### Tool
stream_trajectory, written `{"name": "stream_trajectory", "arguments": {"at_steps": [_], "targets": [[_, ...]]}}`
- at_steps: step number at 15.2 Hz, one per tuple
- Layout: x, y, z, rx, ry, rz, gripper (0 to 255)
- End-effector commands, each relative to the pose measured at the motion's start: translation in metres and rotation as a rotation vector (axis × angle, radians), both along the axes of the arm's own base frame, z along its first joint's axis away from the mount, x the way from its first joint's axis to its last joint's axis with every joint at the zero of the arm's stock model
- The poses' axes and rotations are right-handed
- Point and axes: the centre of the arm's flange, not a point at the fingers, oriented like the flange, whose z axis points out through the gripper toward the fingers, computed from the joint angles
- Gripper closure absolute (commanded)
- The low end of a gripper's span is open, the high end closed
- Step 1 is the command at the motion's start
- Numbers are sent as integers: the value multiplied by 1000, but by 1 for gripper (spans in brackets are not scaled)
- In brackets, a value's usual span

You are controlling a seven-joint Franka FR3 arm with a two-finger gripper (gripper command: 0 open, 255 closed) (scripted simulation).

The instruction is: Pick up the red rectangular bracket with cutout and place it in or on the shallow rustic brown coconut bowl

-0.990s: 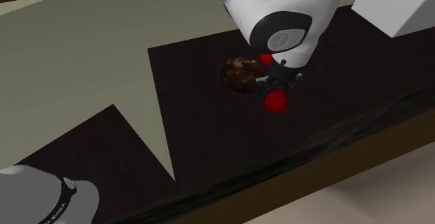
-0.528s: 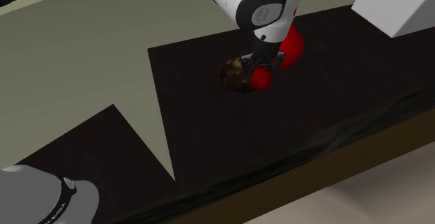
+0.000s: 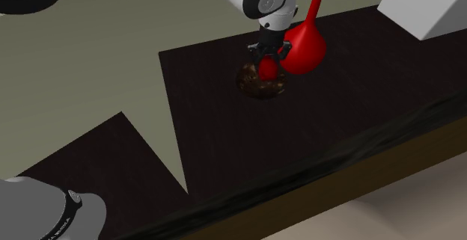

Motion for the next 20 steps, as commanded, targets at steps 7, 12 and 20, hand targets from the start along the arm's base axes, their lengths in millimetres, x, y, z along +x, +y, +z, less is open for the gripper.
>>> {"name": "stream_trajectory", "arguments": {"at_steps": [7,12,20], "targets": [[1,3,-41,0,0,-1,255],[1,3,-55,0,0,-1,255],[1,3,-55,0,0,-1,0]]}}
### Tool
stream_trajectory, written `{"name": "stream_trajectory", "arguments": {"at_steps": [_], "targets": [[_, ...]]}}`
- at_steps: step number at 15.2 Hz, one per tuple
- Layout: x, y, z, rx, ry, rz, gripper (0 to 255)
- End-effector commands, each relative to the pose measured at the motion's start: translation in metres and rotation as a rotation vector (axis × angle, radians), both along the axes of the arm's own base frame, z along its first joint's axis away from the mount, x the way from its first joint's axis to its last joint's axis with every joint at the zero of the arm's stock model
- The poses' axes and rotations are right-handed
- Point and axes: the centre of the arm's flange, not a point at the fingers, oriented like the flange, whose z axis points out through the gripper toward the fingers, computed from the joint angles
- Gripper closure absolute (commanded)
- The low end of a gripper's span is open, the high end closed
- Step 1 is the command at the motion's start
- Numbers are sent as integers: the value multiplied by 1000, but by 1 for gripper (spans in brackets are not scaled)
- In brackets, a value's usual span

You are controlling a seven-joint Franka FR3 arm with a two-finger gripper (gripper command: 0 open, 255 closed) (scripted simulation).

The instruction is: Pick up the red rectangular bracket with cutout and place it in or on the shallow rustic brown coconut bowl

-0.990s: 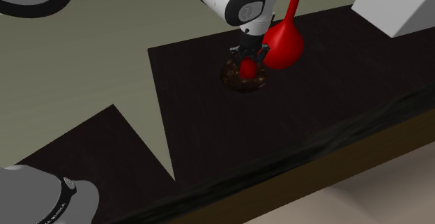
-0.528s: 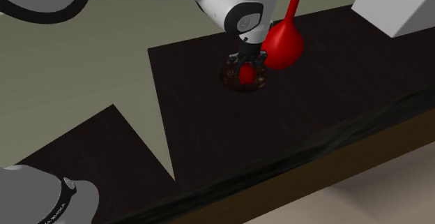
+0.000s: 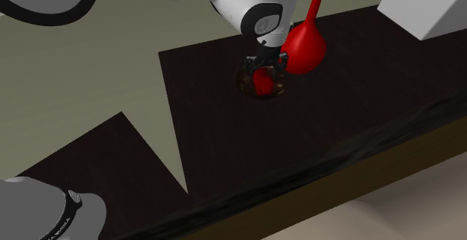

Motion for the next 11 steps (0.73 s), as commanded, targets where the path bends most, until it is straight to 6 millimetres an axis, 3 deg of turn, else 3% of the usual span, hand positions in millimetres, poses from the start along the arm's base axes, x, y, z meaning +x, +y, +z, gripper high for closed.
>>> {"name": "stream_trajectory", "arguments": {"at_steps": [1,3,7,11], "targets": [[0,0,0,0,0,0,0],[0,0,0,0,0,0,0],[1,-1,50,0,0,0,0],[1,-1,50,0,0,0,0]]}}
